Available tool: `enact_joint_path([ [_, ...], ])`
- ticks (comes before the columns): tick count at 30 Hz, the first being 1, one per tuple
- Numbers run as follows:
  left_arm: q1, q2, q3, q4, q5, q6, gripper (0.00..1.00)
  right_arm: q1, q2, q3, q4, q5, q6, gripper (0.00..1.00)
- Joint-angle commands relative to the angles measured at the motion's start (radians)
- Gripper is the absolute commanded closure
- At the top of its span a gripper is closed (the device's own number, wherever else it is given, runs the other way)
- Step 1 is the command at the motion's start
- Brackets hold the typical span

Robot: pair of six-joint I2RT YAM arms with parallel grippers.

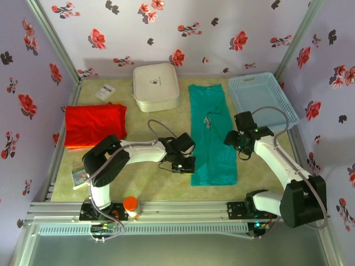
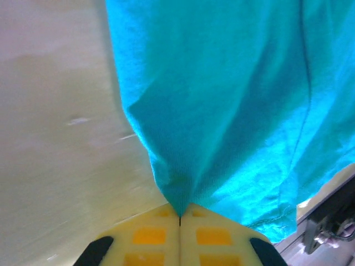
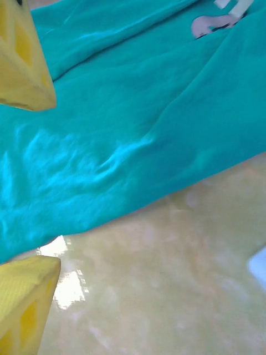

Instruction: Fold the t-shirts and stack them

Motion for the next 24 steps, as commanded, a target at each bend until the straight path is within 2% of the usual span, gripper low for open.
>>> enact_joint_path([
  [1,0.011,-0.085,-0.031,-0.13,-0.011,0.069,1.0,-0.001,-0.046,-0.064,-0.038,-0.111,0.036,0.32],
  [5,0.011,-0.137,-0.097,-0.129,-0.011,0.048,1.0,0.037,-0.096,-0.151,-0.003,-0.206,0.078,0.35],
  [9,0.011,-0.173,-0.149,-0.112,-0.012,0.02,0.96,0.131,-0.12,-0.183,-0.04,-0.193,0.128,0.37],
  [12,0.01,-0.213,-0.198,-0.088,-0.013,-0.01,0.85,0.166,-0.175,-0.228,-0.07,-0.187,0.178,0.38],
  [15,0.008,-0.248,-0.237,-0.082,-0.016,-0.027,0.64,0.188,-0.259,-0.289,-0.079,-0.206,0.257,0.42],
  [17,0.004,-0.266,-0.248,-0.088,-0.011,-0.027,0.57,0.206,-0.308,-0.312,-0.098,-0.206,0.298,0.46],
  [20,-0.012,-0.28,-0.25,-0.09,0.005,-0.027,0.52,0.225,-0.342,-0.315,-0.138,-0.207,0.324,0.52],
  [24,-0.044,-0.277,-0.26,-0.042,0.024,-0.066,0.52,0.243,-0.349,-0.331,-0.142,-0.233,0.347,0.56],
])
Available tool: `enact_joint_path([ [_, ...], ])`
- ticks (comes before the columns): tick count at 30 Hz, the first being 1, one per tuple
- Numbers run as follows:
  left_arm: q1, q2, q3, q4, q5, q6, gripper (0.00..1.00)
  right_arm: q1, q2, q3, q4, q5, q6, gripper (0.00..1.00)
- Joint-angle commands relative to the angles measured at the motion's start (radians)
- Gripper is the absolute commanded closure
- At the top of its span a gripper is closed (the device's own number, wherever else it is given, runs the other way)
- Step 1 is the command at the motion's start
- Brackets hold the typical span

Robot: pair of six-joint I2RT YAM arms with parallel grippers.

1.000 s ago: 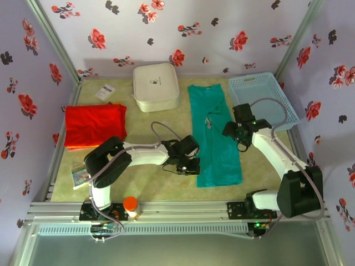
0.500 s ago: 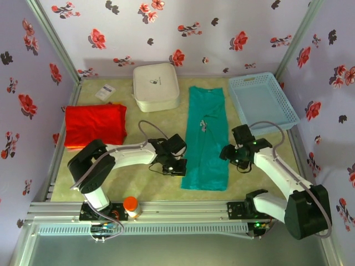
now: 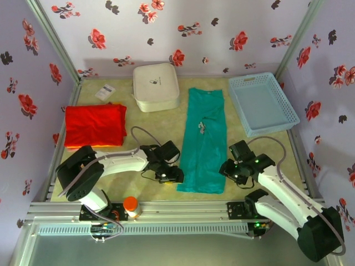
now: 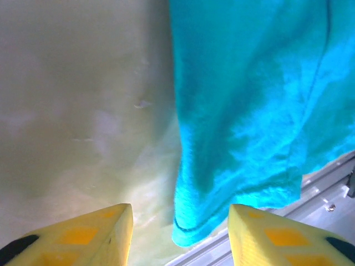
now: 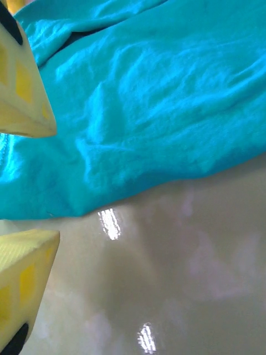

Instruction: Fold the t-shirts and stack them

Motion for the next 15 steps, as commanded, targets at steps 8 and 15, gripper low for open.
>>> enact_joint_path([
  [8,-0.054,0.012,-0.062,0.128,0.033,-0.105,0.56,0.107,-0.023,-0.09,0.008,-0.044,0.137,0.58],
  [15,-0.055,0.028,-0.056,0.136,0.033,-0.103,0.65,0.164,-0.014,-0.111,0.049,-0.034,0.188,0.56],
])
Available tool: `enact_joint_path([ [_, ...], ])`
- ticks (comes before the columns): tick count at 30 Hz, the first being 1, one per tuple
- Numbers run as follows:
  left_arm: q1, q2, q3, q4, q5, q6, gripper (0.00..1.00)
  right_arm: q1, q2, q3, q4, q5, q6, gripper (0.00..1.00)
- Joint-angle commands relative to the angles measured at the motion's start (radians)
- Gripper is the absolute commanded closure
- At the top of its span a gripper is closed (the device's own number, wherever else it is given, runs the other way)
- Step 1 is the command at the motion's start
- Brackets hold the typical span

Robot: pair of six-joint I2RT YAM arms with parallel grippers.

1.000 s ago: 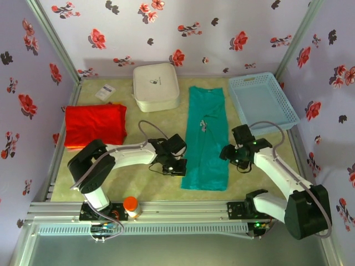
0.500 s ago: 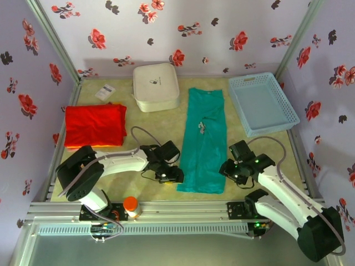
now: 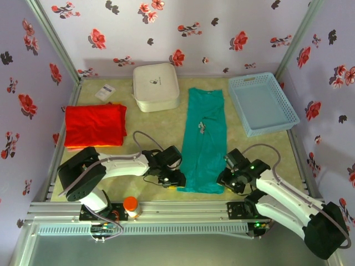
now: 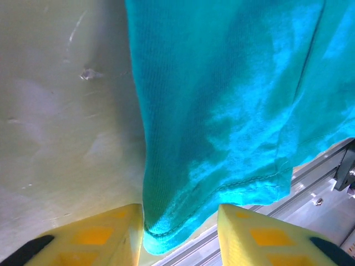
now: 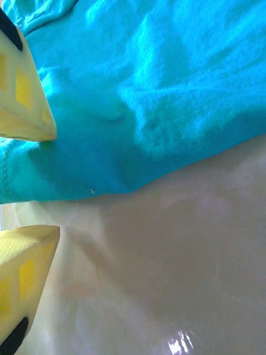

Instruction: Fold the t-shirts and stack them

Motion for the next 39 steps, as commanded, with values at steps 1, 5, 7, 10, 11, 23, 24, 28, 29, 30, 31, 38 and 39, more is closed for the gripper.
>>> enact_joint_path([
  [1,-0.006,0.021,-0.006,0.014,0.014,-0.011,0.67,0.026,0.001,-0.023,0.032,0.002,0.057,0.56],
  [5,-0.008,0.019,-0.009,0.023,0.011,-0.016,0.74,0.051,0.0,-0.037,0.044,0.0,0.08,0.56],
  [7,-0.009,0.019,-0.011,0.029,0.01,-0.018,0.77,0.063,-0.005,-0.039,0.045,0.009,0.089,0.56],
  [10,-0.011,0.023,-0.008,0.035,0.011,-0.022,0.8,0.072,-0.006,-0.045,0.059,0.013,0.099,0.57],
  [11,-0.012,0.023,-0.007,0.035,0.011,-0.023,0.82,0.074,-0.005,-0.047,0.067,0.016,0.103,0.58],
  [23,-0.009,-0.01,0.03,-0.036,-0.049,-0.017,1.0,0.082,-0.037,-0.058,0.132,0.045,0.124,0.89],
  [24,-0.006,-0.011,0.043,-0.047,-0.052,-0.011,1.0,0.082,-0.048,-0.05,0.127,0.056,0.121,0.92],
  [28,0.029,-0.034,0.083,-0.044,-0.058,-0.009,1.0,0.08,-0.077,-0.011,0.111,0.129,0.111,1.0],
  [29,0.041,-0.039,0.096,-0.041,-0.058,-0.008,1.0,0.079,-0.076,0.003,0.113,0.146,0.109,1.0],
  [30,0.051,-0.042,0.108,-0.043,-0.061,-0.003,1.0,0.076,-0.072,0.018,0.116,0.159,0.104,1.0],
  [31,0.064,-0.045,0.123,-0.043,-0.061,0.003,1.0,0.073,-0.064,0.035,0.119,0.174,0.099,1.0],
  [38,0.15,-0.021,0.25,-0.086,-0.053,0.079,1.0,-0.017,-0.019,0.133,0.177,0.216,0.049,1.0],
  [39,0.165,-0.013,0.267,-0.087,-0.047,0.092,1.0,-0.045,-0.006,0.142,0.197,0.201,0.038,1.0],
])
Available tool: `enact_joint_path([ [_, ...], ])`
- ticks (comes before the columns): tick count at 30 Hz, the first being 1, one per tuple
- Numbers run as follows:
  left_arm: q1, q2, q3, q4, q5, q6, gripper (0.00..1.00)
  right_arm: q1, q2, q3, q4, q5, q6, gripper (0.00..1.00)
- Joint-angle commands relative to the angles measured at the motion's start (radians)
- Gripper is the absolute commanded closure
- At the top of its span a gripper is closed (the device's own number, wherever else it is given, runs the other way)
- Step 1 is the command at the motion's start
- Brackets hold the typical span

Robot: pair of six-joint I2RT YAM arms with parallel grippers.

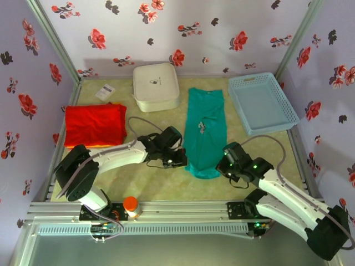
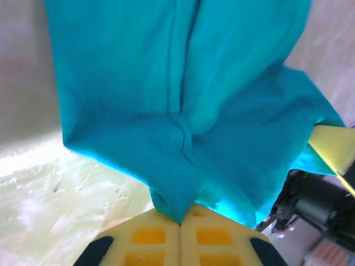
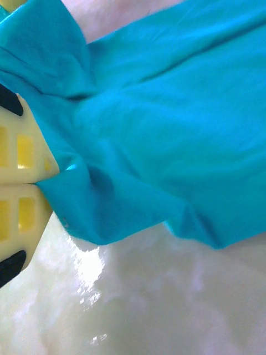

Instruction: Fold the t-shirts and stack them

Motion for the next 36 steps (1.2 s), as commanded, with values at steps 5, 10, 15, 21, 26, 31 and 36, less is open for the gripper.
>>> enact_joint_path([
  [5,0.108,0.068,0.173,-0.079,0.007,0.156,1.0,-0.188,0.139,0.112,0.113,-0.059,-0.137,1.0],
  [10,0.175,0.174,0.315,-0.126,0.02,0.235,1.0,-0.276,0.289,0.23,0.129,-0.108,-0.247,1.0],
  [15,0.212,0.284,0.423,-0.135,0.061,0.272,1.0,-0.356,0.42,0.305,0.193,-0.156,-0.303,1.0],
  [21,0.254,0.37,0.519,-0.152,0.067,0.302,1.0,-0.438,0.587,0.392,0.253,-0.242,-0.38,1.0],
  [26,0.28,0.446,0.596,-0.157,0.095,0.321,1.0,-0.478,0.7,0.452,0.293,-0.298,-0.414,1.0],
  [31,0.3,0.528,0.666,-0.164,0.116,0.335,1.0,-0.5,0.81,0.499,0.318,-0.321,-0.43,0.98],
  [36,0.315,0.609,0.743,-0.172,0.129,0.367,0.87,-0.523,0.891,0.514,0.372,-0.312,-0.418,0.89],
])
